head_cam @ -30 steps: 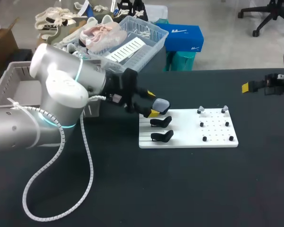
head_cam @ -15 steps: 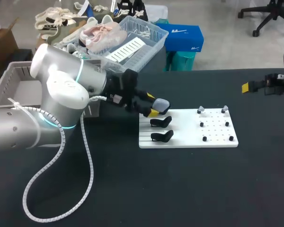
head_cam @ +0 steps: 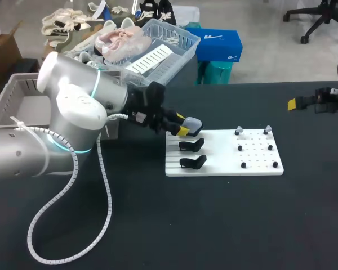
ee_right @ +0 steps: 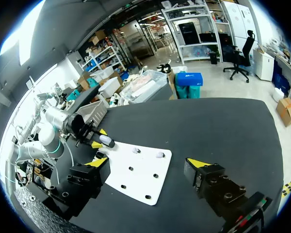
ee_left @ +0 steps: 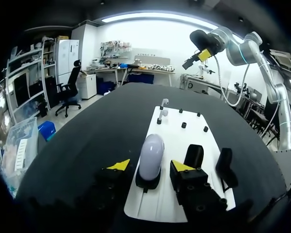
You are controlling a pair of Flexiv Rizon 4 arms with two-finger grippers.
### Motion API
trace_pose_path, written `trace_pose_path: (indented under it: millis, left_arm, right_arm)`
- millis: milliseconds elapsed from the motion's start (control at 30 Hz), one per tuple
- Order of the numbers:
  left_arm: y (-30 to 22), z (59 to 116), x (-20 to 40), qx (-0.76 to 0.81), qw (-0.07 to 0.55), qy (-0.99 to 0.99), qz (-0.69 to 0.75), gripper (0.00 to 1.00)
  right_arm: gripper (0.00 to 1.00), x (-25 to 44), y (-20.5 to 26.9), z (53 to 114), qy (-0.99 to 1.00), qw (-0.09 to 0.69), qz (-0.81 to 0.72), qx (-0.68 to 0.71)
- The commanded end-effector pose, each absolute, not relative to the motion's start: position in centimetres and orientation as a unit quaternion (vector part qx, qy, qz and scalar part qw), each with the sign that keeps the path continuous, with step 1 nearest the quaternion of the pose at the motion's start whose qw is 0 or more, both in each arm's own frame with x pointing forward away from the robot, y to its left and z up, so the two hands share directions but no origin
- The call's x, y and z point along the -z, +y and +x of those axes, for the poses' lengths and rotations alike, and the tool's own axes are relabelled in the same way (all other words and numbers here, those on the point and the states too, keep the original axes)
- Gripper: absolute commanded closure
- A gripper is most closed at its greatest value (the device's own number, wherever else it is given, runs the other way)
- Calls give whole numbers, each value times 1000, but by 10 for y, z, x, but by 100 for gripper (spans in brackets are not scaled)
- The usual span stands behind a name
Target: Pick up each earbud case from the left stands, insert the matching earbuds, close the lid, and place the case in the box.
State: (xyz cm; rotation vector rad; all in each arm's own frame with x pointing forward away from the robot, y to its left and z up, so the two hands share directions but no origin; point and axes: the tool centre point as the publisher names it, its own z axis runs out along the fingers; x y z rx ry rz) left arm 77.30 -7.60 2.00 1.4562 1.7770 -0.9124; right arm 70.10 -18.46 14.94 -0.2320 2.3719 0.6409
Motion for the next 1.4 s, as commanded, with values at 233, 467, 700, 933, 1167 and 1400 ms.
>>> trace_pose_path:
  millis: [233,467,700,933,1167,1400]
  left_arm:
    - [-76,773,-17,346,325,684,553,52]
    - [-76,774,-18,347,324,687,551,53]
    - [-77,774,-18,346,323,687,551,53]
    - [-79,775,-16,347,318,692,547,56]
    - [-81,776,-16,348,318,692,546,60]
    - [-82,777,-15,347,318,693,545,82]
  right_arm:
    - [0,-149,-185,701,907,331,-89,-245]
    - [0,-149,-185,701,907,331,-89,-245]
    - [0,-149,-185,701,907,331,-89,-245]
    - [0,-149,-185,701,907,331,-89,-245]
    - [0,-149,-185,701,907,331,-89,-245]
    - [0,-149,-185,701,907,331,-89,-245]
